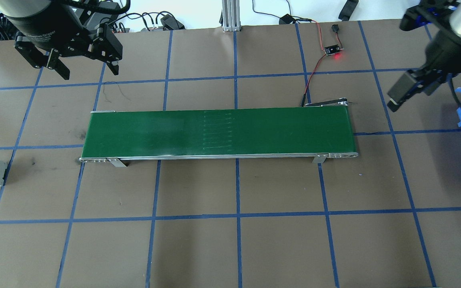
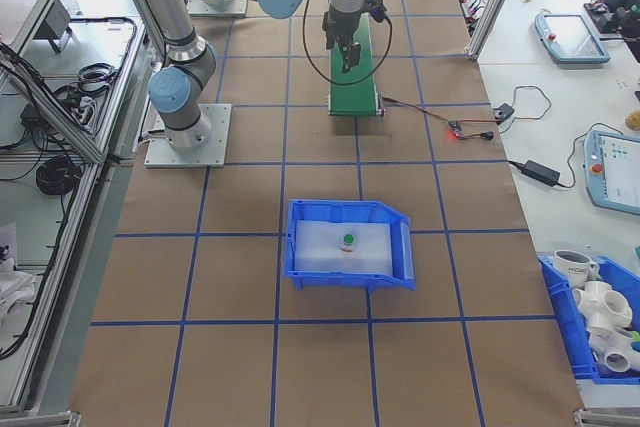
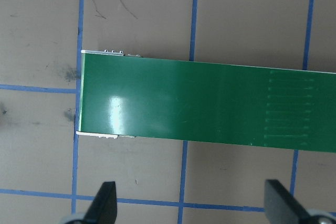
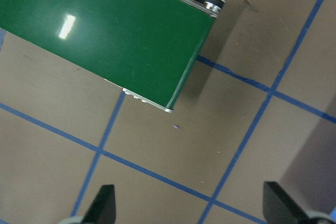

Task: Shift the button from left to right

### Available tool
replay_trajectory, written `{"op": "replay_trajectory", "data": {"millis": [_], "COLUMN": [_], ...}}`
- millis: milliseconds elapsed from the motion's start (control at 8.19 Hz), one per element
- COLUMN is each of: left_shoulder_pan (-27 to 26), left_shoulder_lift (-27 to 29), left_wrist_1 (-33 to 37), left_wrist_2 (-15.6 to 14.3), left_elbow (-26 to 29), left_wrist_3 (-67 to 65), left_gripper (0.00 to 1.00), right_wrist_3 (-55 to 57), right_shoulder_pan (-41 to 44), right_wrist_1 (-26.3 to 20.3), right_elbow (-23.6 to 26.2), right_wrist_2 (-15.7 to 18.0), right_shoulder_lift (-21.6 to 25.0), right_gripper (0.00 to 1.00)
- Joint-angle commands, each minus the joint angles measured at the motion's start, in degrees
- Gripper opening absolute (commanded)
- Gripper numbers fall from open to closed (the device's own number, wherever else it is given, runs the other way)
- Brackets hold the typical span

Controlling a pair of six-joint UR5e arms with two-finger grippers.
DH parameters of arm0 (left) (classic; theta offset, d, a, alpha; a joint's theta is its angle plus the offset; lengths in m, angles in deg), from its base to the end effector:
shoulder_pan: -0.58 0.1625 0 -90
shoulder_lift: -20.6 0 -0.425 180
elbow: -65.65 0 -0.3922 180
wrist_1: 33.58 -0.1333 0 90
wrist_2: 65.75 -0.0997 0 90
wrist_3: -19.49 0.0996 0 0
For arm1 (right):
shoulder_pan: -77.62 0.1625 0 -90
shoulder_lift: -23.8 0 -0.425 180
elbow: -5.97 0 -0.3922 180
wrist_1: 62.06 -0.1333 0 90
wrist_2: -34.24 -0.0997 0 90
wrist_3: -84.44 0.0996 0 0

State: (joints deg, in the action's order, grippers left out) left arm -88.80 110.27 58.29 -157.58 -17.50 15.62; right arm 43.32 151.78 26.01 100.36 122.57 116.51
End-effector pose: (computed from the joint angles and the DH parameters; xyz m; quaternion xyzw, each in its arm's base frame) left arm -0.1248 -0.4965 0.5466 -0.0399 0.9980 -0.0467 0.0146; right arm 0.0041 -0.4847 0.4699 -0.2182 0.9753 0.0207 0.0278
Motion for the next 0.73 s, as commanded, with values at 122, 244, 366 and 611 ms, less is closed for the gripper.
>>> {"op": "replay_trajectory", "data": {"millis": [122,244,366,611], "left_shoulder_pan": [0.0,0.0,0.0,0.0], "left_shoulder_lift": [-0.11,-0.11,-0.11,-0.02], "left_wrist_1": [-0.02,-0.02,-0.02,-0.02], "left_wrist_2": [0.07,-0.02,-0.02,-0.02], "left_elbow": [0.0,0.0,0.0,0.0], "left_wrist_3": [0.0,0.0,0.0,0.0], "left_gripper": [1.0,1.0,1.0,1.0], "right_wrist_3": [36.11,37.75,37.68,37.68], "right_shoulder_pan": [18.81,19.36,19.36,19.36], "right_wrist_1": [1.65,2.88,2.81,2.81], "right_elbow": [-2.11,-3.33,-3.52,-3.52], "right_wrist_2": [1.85,1.76,1.93,1.94], "right_shoulder_lift": [-1.9,-3.22,-3.32,-3.32], "right_gripper": [1.0,1.0,1.0,1.0]}}
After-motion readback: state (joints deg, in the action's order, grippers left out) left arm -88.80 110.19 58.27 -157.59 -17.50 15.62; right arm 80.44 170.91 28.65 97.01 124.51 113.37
